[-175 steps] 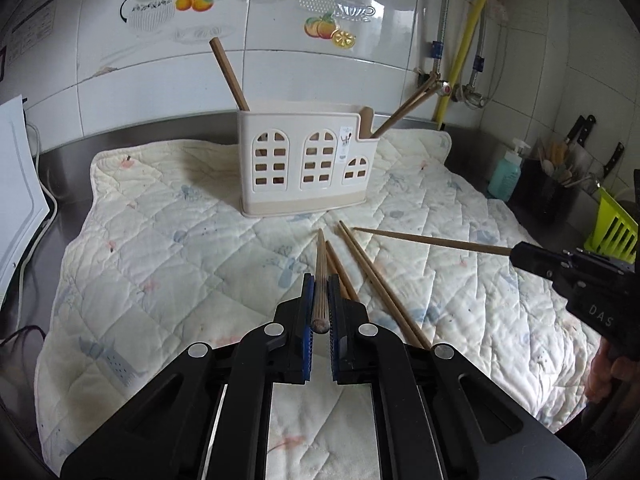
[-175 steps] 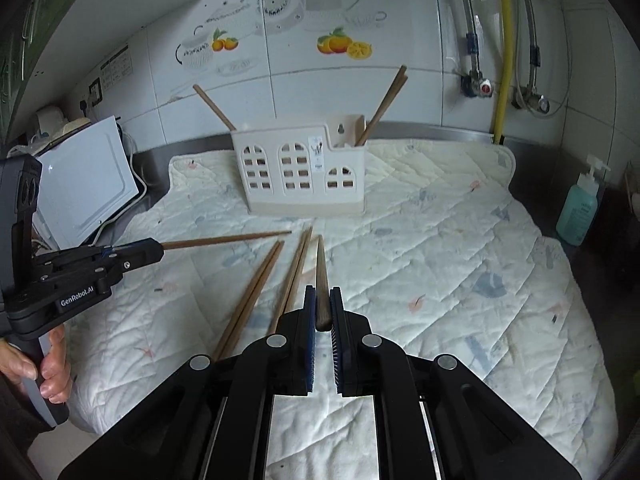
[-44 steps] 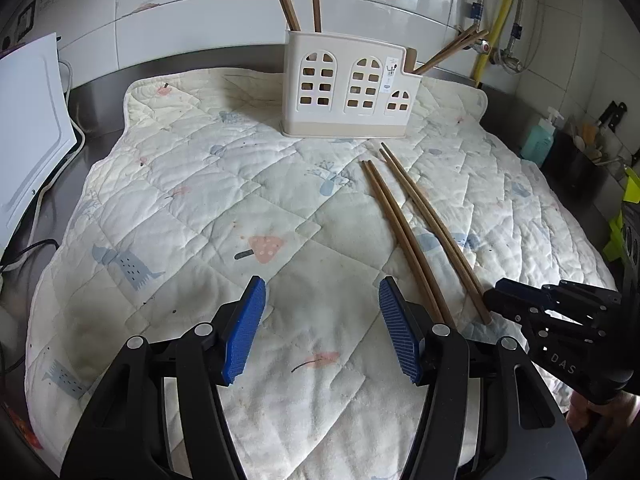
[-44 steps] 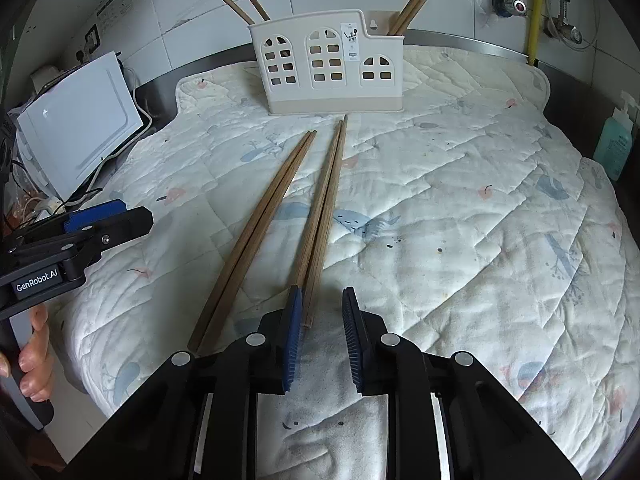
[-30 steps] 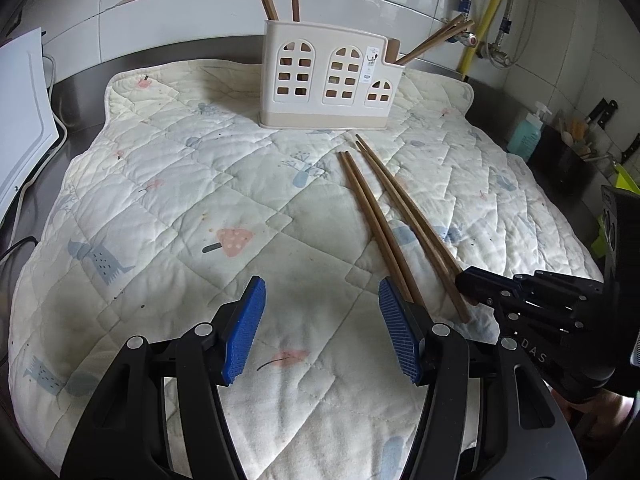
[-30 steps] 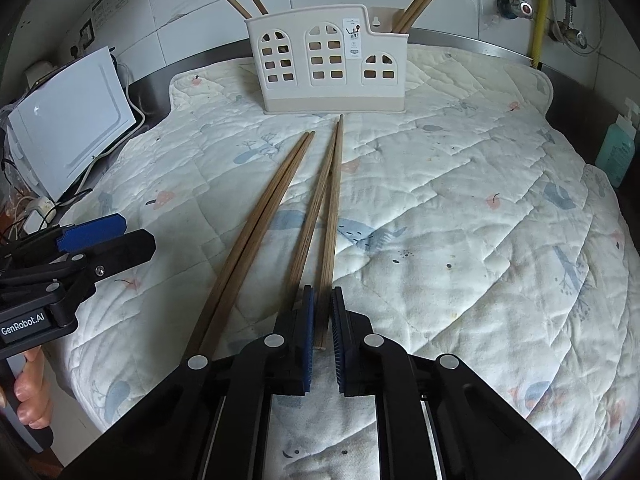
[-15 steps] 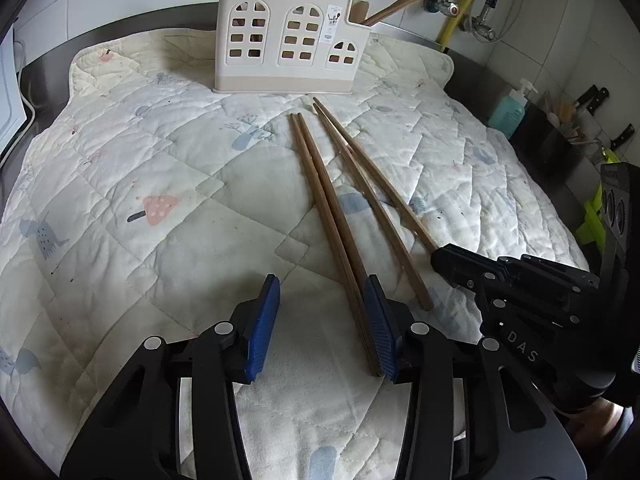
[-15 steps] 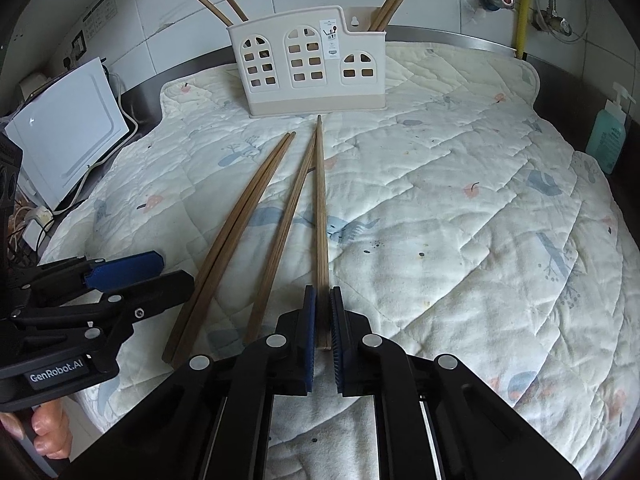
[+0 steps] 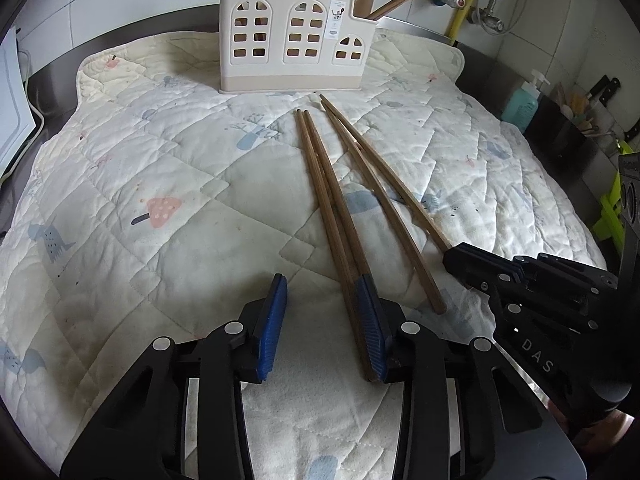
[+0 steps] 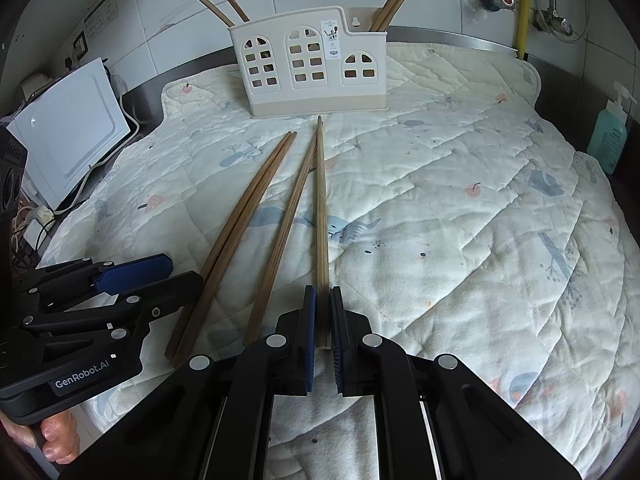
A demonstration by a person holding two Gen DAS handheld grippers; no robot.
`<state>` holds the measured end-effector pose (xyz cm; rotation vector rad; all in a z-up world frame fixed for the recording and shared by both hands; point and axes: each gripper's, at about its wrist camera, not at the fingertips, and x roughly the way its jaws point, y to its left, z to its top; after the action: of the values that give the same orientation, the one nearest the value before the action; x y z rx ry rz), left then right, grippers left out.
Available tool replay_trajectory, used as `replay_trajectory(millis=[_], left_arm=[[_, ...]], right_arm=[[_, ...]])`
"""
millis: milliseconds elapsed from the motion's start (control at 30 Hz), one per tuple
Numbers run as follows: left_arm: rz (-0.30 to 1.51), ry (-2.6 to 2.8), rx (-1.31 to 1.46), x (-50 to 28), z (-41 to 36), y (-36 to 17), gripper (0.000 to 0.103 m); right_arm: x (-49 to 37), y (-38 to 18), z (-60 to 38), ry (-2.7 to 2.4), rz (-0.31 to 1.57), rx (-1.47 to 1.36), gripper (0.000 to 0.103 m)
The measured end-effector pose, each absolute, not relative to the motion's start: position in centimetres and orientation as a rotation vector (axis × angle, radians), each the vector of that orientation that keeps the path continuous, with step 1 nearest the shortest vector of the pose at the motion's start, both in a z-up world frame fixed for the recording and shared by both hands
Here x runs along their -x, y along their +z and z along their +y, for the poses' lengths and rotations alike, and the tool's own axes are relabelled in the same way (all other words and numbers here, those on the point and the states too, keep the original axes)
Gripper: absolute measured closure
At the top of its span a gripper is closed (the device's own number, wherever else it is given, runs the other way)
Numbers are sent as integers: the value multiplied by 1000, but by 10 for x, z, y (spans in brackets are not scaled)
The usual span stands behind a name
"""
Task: Organize utensils
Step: 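Lower both tools back toward the remaining chopsticks on the mat, then close the left tool on a chopstick while the right tool grasps another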
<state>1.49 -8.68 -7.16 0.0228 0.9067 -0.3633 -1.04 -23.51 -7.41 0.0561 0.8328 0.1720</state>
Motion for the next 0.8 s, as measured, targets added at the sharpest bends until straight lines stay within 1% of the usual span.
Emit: replay_trajectory(millis=[100, 333, 500, 533, 600, 633, 700, 800], left_arm=[[878, -325, -78, -14, -89, -68, 72], [917, -366, 11, -19, -82, -70, 73], [910, -332, -48, -14, -94, -74, 73], [908, -317, -66, -13, -96, -74, 75], [904, -289, -92, -15, -97, -75, 83], [907, -284, -90, -16, -96, -74, 85], [914, -270, -80, -19, -89, -73, 94], [915, -260, -67, -23, -80, -73, 96]], right_arm=[[10, -74, -235, 174, 833, -57, 96], [10, -74, -235, 172, 833, -56, 96], [11, -74, -235, 174, 832, -57, 96], [10, -74, -235, 175, 832, -58, 96], [10, -74, -235, 175, 832, -59, 96], [10, -75, -235, 174, 832, -59, 96], [10, -75, -235, 177, 832, -61, 96], [11, -74, -236, 176, 831, -62, 96]])
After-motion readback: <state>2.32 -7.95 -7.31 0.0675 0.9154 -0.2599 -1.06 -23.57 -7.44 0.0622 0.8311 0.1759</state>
